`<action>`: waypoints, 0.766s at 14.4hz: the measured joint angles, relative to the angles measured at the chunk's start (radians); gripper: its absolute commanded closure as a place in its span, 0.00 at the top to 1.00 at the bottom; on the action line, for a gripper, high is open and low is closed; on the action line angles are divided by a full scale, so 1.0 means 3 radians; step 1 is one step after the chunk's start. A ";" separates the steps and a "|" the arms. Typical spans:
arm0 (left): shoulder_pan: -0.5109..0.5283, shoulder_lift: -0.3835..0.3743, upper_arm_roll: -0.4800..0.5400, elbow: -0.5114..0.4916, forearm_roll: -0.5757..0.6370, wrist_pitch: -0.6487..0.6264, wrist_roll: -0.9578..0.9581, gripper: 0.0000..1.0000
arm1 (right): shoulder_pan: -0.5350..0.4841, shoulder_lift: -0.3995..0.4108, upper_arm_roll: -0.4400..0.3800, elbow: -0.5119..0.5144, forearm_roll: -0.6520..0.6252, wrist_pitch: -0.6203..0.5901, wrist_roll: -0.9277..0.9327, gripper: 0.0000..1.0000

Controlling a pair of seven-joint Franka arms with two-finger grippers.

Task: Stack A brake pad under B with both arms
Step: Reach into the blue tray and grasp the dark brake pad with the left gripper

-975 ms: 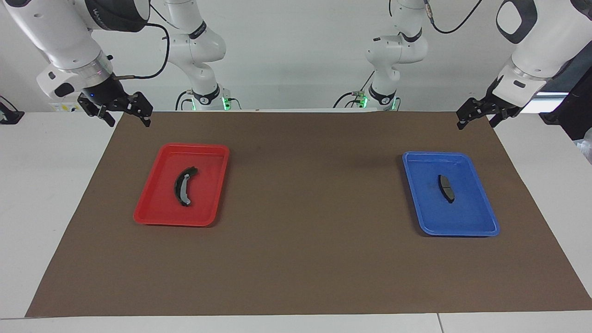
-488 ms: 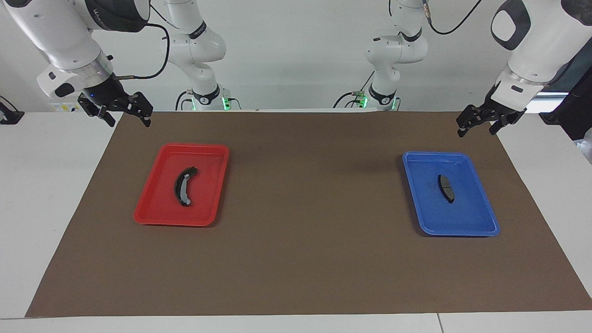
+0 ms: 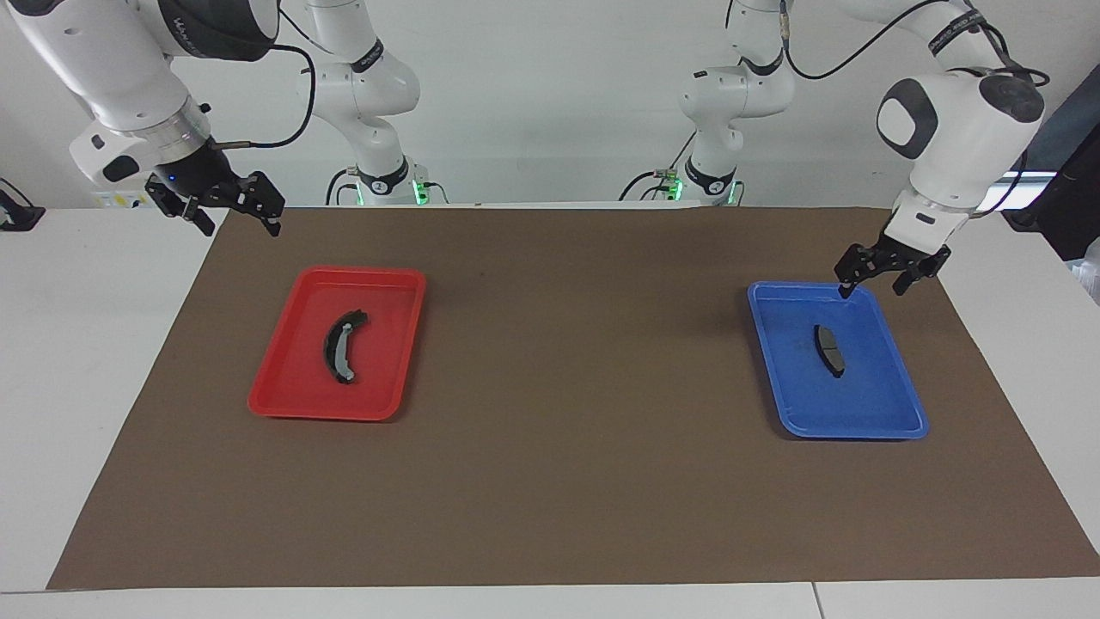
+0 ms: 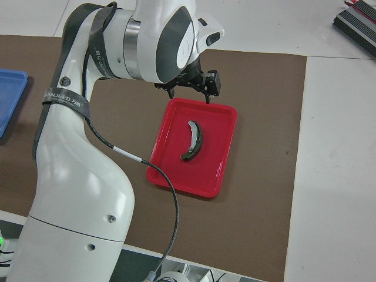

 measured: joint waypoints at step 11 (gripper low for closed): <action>0.0092 0.0722 0.0003 -0.0548 0.0000 0.1168 0.0160 0.90 | 0.0001 -0.0010 0.0000 -0.0031 0.0000 0.0000 0.0000 1.00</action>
